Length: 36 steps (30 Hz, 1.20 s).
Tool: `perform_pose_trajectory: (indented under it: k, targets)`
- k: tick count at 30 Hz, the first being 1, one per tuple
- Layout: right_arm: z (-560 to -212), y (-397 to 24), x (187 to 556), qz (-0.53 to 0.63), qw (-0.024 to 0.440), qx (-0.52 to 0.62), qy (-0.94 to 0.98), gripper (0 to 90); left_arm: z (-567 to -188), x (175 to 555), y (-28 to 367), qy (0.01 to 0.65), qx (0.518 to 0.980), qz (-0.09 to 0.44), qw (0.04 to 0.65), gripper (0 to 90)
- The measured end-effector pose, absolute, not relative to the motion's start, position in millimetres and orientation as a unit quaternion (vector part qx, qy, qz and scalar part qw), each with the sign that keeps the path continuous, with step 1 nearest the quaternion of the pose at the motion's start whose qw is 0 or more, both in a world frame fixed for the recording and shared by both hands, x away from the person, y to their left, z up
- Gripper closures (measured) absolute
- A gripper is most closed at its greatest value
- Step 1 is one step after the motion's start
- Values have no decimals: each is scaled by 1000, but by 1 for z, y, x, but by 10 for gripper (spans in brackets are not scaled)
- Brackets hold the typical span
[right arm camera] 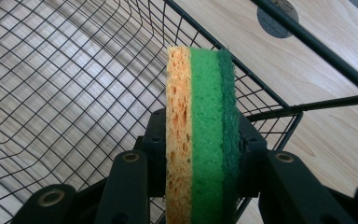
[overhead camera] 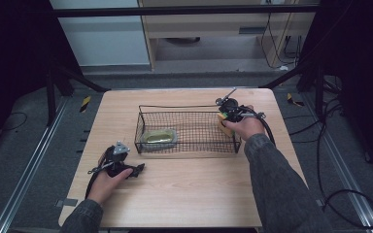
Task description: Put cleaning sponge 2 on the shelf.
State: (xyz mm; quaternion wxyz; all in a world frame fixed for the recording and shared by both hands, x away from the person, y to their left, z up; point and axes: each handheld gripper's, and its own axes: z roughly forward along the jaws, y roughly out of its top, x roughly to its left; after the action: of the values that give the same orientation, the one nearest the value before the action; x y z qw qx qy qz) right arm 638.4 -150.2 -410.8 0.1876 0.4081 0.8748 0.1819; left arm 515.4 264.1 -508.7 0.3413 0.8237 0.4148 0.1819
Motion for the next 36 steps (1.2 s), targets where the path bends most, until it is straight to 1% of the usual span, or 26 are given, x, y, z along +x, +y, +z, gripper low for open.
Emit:
perform_pose_trajectory:
  k: [10,16,23,33,35,36]
  targets:
    - [-416,-151,641,179,187,411,874,636,-509,516,264,415,824,182,341,0]
    - [-415,-150,640,179,187,413,873,581,-509,516,264,414,824,182,341,0]
    - [-407,-151,635,190,189,411,871,569,-509,516,264,414,824,182,341,0]
    - [-396,-145,623,203,187,401,873,571,-509,516,264,414,824,182,342,0]
    - [-395,-143,621,206,188,396,875,610,-509,516,264,414,824,182,342,0]
    - [-394,-142,620,206,188,393,876,614,-509,516,264,414,824,182,342,0]
